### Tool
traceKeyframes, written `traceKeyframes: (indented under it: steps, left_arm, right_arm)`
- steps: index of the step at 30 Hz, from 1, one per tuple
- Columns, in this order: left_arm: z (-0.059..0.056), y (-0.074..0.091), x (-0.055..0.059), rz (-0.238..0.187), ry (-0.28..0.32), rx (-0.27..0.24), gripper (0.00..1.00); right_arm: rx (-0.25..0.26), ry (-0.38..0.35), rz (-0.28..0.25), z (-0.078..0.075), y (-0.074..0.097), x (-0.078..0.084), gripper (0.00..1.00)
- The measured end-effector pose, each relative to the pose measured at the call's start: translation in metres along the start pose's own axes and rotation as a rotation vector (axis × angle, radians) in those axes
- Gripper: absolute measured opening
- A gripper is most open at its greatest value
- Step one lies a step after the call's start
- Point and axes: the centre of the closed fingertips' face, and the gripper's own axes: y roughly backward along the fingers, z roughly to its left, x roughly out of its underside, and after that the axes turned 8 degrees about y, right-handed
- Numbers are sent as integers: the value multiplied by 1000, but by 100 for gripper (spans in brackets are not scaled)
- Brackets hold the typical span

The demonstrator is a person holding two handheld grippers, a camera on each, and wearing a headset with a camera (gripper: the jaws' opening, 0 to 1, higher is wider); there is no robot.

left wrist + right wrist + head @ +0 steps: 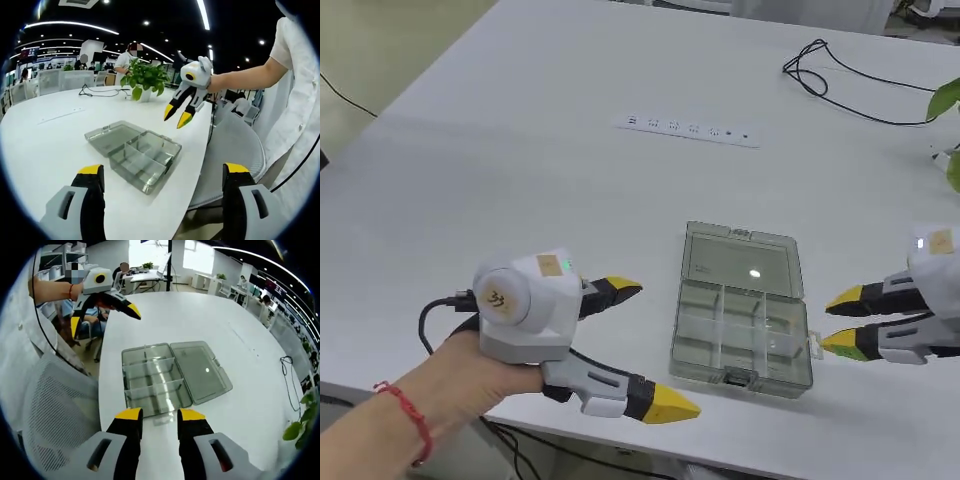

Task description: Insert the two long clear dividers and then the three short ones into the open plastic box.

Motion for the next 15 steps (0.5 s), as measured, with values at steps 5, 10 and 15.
traceKeyframes:
  steps: [5,10,15]
  left_arm:
    - [-2,0,1,4,-7,4,100]
    - [-4,1,2,6,-15,6,100]
    - [-5,3,3,8,-22,10,100]
  right_arm:
    - [30,-26,-20,2,10,4,34]
    - [49,-64,-49,6,18,8,41]
    - [91,-106,-102,7,25,13,51]
